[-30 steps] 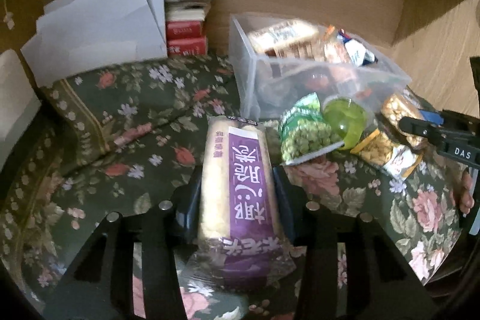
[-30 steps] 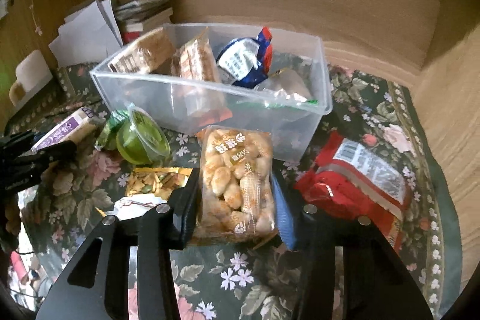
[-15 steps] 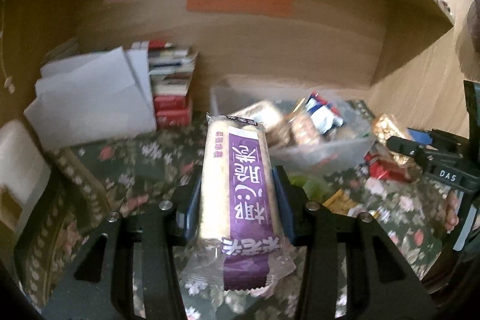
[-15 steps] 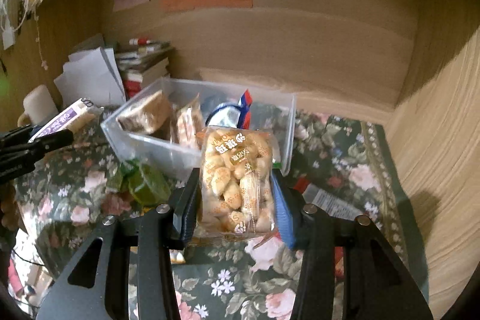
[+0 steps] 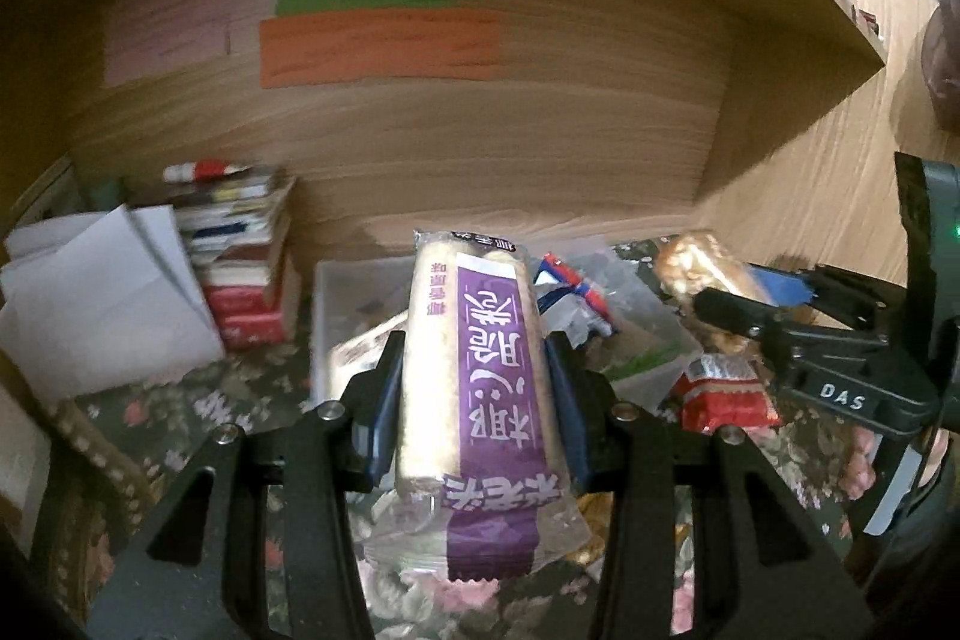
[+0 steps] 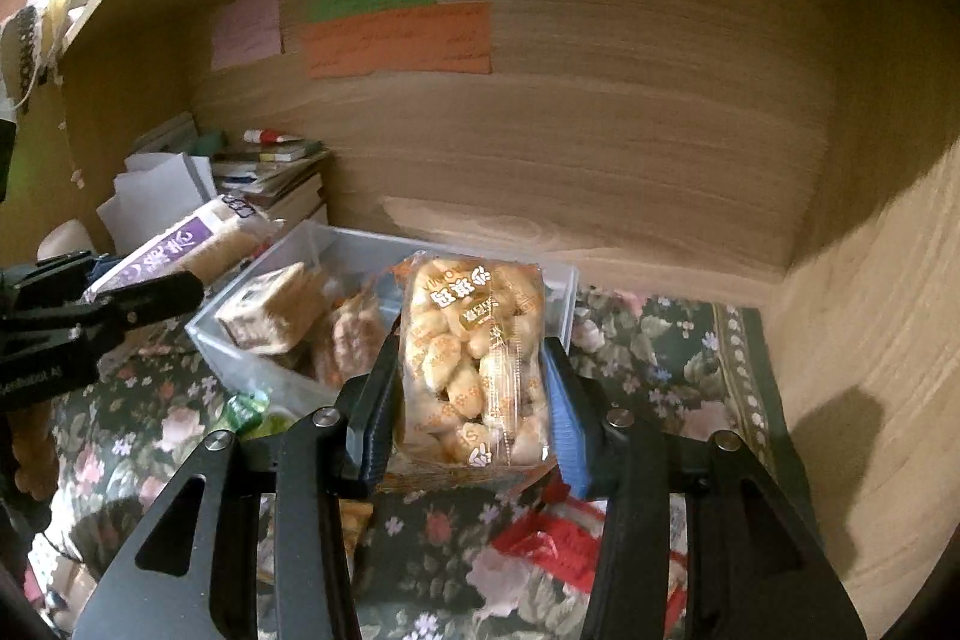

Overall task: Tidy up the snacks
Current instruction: 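Carry both snacks over the clear box and release them inside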

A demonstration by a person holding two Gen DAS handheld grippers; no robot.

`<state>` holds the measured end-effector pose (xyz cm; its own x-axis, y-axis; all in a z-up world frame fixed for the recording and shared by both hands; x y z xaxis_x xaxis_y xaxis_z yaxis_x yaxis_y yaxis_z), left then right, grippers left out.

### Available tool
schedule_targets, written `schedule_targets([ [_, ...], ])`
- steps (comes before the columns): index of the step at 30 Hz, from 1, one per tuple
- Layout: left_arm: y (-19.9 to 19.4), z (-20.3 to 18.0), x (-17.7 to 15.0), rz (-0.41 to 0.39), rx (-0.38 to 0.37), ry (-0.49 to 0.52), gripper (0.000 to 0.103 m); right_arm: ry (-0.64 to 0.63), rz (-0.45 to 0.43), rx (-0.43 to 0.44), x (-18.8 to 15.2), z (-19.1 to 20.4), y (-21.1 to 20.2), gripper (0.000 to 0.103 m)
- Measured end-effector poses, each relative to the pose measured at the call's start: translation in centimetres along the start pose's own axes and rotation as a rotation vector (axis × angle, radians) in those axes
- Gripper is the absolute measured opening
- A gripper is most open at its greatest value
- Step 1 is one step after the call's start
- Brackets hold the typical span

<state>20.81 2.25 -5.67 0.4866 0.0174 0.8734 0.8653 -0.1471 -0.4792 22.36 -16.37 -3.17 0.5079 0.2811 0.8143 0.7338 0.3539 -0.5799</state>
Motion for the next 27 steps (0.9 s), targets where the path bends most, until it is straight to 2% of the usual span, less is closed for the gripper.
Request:
schedule_targets([
  [7,3.2,-0.8,0.7,0.03,-0.016,-0.003,0.044,0.023,0.038,-0.011,0.6,-1.6,2.8,0.041],
  [16,7.6,-0.1,0.9,0.085,-0.011,-0.036,0.044,0.038,0.12,-0.008,0.9,-2.7,6.8,0.041],
  [23,9.2,-0.2,0.3,0.123,-0.03,-0.032,0.045,0.032,0.153,0.001,1.0,-2.3,8.4,0.041],
  [27,9.5,-0.4,0.4,0.114,-0.01,-0.028,0.045,0.031,0.153,-0.001,1.2,-2.2,8.4,0.043],
])
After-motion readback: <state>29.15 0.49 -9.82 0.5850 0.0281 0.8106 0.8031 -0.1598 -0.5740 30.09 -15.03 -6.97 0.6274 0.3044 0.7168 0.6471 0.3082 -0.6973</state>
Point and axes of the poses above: each gripper's, at about its wrist camera, not at the fingertips, and y roughly the way its jaws point, z to its left, x to its top, the point moved 2 cm from there along y, roughly the way its jaws point, and after that the axes turned 5 degrees about -z, right-handed, at the moved point
